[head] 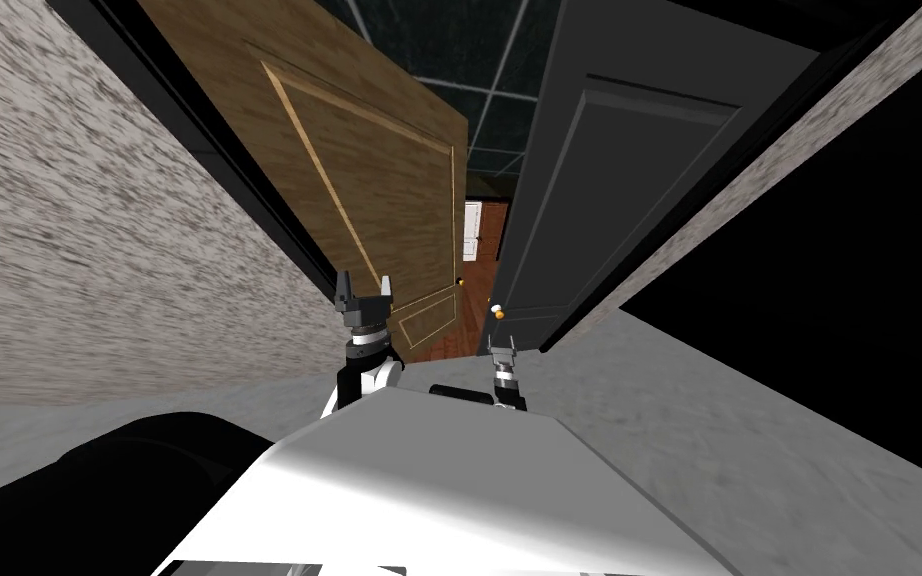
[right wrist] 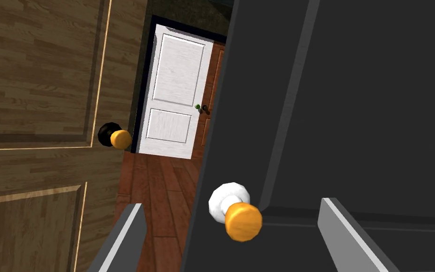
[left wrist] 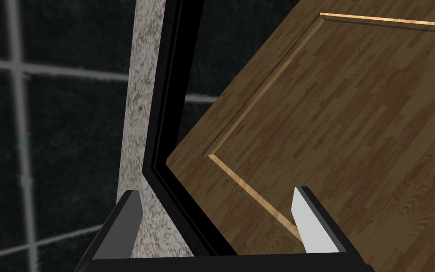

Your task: Push the door open

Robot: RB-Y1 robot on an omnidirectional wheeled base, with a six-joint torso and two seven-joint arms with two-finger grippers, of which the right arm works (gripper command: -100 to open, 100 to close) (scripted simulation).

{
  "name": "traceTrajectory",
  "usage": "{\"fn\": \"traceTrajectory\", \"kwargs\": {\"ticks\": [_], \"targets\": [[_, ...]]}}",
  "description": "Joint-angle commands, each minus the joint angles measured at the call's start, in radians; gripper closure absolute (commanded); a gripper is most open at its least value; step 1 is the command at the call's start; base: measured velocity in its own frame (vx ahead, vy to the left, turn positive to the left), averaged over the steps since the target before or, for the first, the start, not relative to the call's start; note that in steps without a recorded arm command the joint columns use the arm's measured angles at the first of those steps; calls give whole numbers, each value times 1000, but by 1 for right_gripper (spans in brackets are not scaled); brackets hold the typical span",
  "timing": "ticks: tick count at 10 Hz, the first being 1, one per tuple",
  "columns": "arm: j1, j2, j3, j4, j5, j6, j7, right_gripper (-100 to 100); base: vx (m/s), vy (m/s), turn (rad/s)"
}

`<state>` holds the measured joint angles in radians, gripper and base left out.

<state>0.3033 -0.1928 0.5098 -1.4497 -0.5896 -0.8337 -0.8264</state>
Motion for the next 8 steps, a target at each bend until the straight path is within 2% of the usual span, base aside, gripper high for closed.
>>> {"fn": "traceTrajectory", "kwargs": {"ticks": [1, 3, 6, 8], "targets": [[-8, -4, 21, 38, -16, -13, -26, -100, 50, -98, 80], [-21, -11, 52, 88, -45, -24, -65, -100, 82, -125, 108], [-33, -17, 83, 137, -73, -34, -102, -100, 73, -120, 97], [-47, -25, 119, 194, -107, -46, -146, -100, 79, -148, 129]]}}
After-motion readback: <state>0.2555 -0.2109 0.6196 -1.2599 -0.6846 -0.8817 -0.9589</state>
